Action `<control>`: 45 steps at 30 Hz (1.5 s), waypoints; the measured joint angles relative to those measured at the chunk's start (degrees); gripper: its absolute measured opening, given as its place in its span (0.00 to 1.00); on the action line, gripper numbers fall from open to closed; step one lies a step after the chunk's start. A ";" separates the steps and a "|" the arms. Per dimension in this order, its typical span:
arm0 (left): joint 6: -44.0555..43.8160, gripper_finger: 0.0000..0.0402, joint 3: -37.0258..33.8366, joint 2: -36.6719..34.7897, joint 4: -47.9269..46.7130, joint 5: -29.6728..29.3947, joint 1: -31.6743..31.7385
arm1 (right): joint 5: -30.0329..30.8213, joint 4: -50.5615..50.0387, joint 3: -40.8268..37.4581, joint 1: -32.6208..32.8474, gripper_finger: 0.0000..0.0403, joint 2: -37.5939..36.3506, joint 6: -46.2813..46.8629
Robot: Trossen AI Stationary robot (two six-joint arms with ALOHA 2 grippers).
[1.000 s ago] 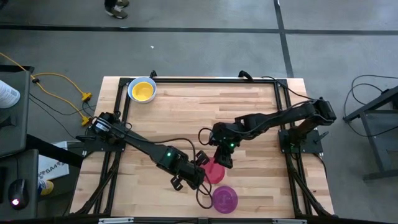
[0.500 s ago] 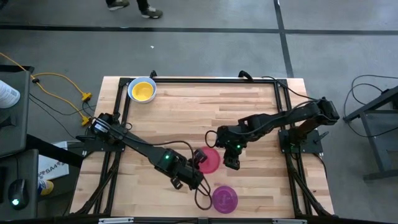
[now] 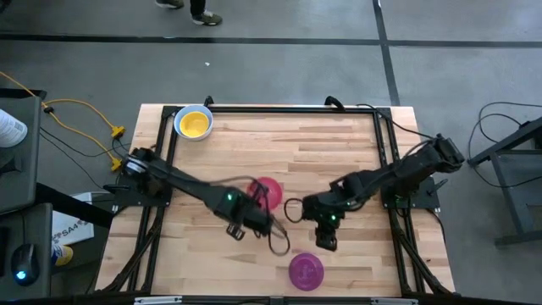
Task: Nest bowls inside each other
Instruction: Stack the red bowl on the yellow bowl
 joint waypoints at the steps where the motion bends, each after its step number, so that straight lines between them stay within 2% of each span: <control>1: -1.08 0.00 -1.10 -1.35 0.23 0.00 0.97 | 1.30 0.20 0.00 1.22 0.30 0.00 0.71; 7: -6.57 0.00 -9.58 -11.55 1.19 0.40 7.05 | 10.20 1.21 0.00 8.97 0.30 0.00 5.07; 14: -13.05 0.00 -22.75 -27.12 2.56 0.63 16.15 | 22.54 3.19 0.00 15.55 0.30 0.00 10.11; 20: -15.95 0.00 -31.78 -39.61 2.81 0.88 25.22 | 29.08 3.97 0.00 18.42 0.30 0.00 12.25; 24: -15.41 0.00 -35.31 -44.88 2.83 1.19 32.65 | 31.25 5.39 0.00 18.97 0.30 0.00 12.29; 29: -11.47 0.00 -37.52 -46.32 4.22 2.92 42.89 | 32.39 6.86 0.00 18.94 0.30 0.00 11.88; 37: -4.08 0.00 -41.80 -44.05 14.79 11.85 58.89 | 32.41 7.88 0.00 18.97 0.30 0.04 12.18; 45: -1.76 0.00 -43.15 -39.38 16.75 13.66 67.66 | 32.39 8.29 0.00 18.94 0.30 0.07 12.02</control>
